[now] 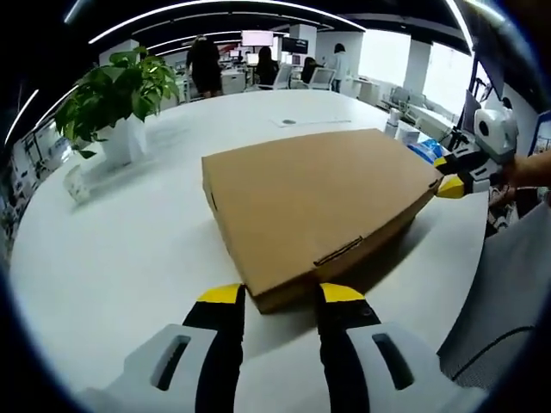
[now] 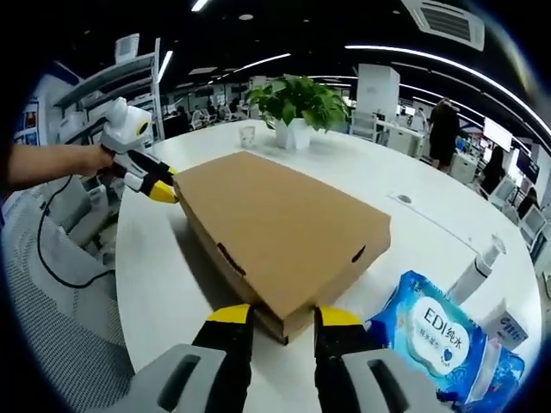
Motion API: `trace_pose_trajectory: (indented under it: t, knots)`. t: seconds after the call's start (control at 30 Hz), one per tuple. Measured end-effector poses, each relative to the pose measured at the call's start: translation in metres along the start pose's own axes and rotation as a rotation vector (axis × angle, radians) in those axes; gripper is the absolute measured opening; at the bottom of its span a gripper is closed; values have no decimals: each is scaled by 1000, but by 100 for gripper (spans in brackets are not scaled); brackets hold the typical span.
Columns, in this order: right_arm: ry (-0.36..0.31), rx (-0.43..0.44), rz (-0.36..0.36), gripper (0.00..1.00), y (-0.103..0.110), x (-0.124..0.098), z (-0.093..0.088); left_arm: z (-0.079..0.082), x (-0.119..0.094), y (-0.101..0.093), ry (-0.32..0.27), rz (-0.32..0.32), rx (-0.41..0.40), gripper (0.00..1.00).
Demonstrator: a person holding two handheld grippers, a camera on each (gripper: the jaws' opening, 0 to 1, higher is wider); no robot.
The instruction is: Operate the shoe box by opening the lid, removing the specified soft item, and placing it in the target area until the item is outside and the box remains undamaged.
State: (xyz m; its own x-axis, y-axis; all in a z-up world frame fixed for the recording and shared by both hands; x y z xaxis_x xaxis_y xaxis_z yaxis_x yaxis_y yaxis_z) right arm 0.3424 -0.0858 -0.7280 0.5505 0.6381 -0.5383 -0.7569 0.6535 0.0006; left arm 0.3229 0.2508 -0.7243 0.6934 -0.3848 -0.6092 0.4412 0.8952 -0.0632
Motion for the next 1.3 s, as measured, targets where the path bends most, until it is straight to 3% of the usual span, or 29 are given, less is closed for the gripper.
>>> trace_pose_trajectory:
  t: [0.53,0.87,1.3]
  knots:
    - [22,-9,-18,25,-34,22,13,22,31,13,20,-14,-9,33]
    - [32,0,-33,25,-44,28,16,33,44,17,29,-17,-4,33]
    - [25,38,-54,25,-45,26,12,36,49,13,30,-12,3,34]
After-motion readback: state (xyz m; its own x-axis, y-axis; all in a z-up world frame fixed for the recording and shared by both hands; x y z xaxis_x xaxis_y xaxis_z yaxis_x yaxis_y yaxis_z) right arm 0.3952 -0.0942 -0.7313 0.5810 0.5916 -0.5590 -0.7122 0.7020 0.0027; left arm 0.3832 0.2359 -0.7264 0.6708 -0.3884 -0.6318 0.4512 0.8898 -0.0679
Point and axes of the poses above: the point that each gripper's makers call its tool centre point, and the gripper's own axes: x roughly forward along the fingers, y roughly to its left, z roughly out of its top, the point moved 9 cm from there along -x, roughly backward along the fingers, and after that the axes turned 7 degrees about -y, right-handed, at the moved point
